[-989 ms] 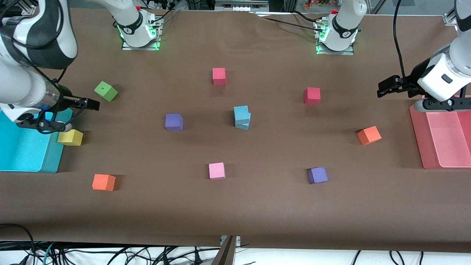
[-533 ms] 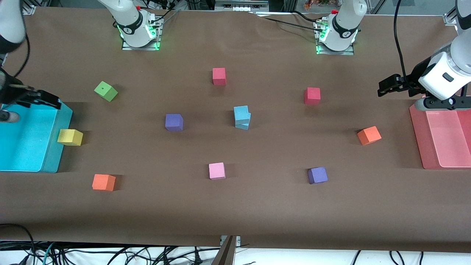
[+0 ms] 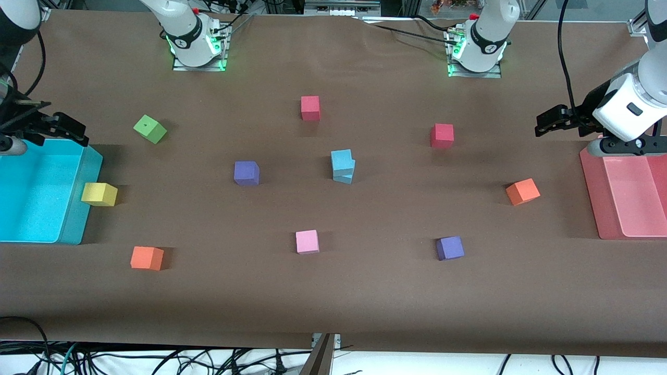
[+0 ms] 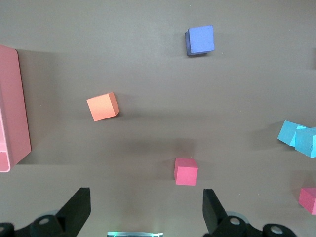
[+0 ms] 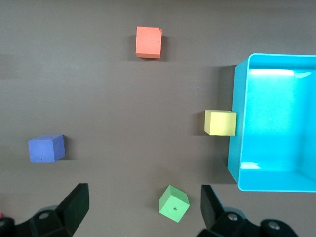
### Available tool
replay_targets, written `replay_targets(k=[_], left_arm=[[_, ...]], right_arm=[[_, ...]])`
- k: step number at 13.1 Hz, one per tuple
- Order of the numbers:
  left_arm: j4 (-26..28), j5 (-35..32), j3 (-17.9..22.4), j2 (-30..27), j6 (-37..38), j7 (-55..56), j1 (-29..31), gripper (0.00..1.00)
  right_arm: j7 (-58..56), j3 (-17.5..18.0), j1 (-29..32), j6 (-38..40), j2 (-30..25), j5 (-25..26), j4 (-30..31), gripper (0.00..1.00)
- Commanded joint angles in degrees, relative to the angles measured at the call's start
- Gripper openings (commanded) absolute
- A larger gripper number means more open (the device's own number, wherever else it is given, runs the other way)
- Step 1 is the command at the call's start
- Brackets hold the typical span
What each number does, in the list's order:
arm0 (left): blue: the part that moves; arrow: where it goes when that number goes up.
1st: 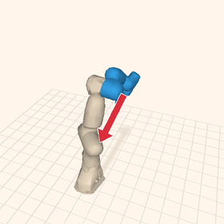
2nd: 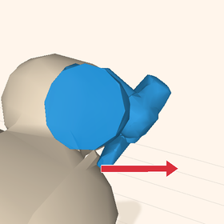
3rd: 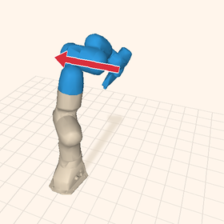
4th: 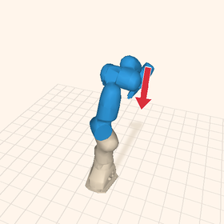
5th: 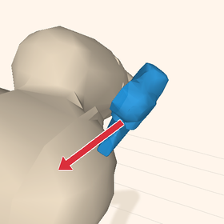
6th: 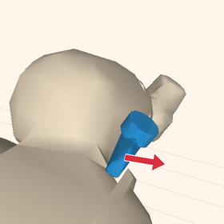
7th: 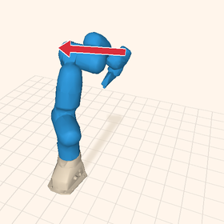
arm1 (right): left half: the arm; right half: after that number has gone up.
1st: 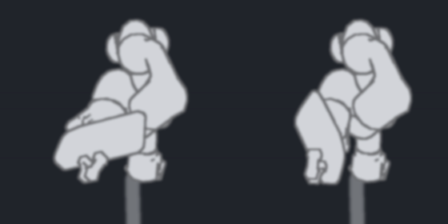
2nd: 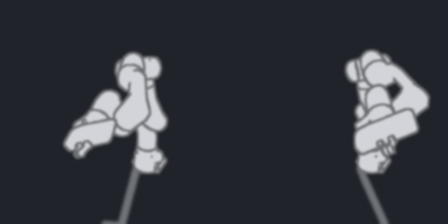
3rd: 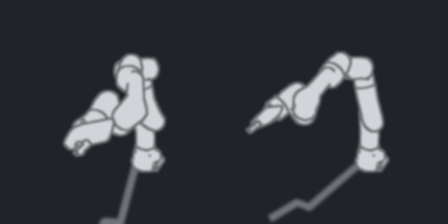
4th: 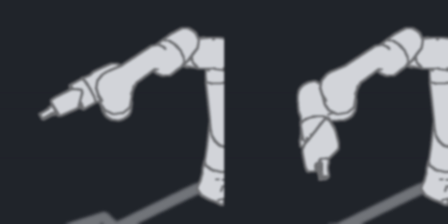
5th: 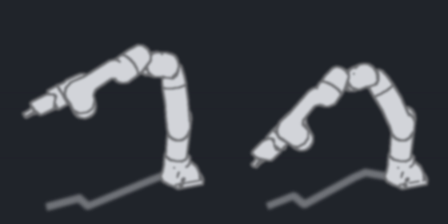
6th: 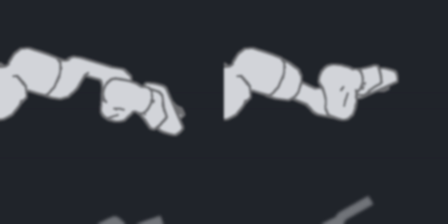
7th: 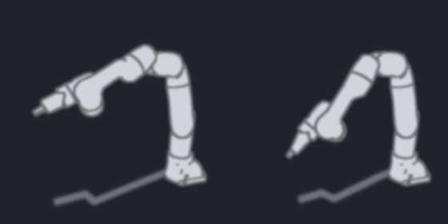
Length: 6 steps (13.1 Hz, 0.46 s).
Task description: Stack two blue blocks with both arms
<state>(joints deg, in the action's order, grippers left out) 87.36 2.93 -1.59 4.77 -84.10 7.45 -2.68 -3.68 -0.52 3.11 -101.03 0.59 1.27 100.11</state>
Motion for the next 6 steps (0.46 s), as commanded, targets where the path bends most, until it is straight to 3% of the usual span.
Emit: replay_targets(k=[1,6], left_arm=[[1.41,-1.09,-0.35,-1.51,0.35,-1.65,0.48,1.00],[1.50,-1.09,-0.35,-1.51,0.35,-1.73,0.48,1.00]], right_arm=[[0.42,1.23,1.11,-0.84,-0.76,-0.92,1.23,1.00],[0.51,1.40,1.02,0.30,-0.85,-0.92,1.06,1.00]])
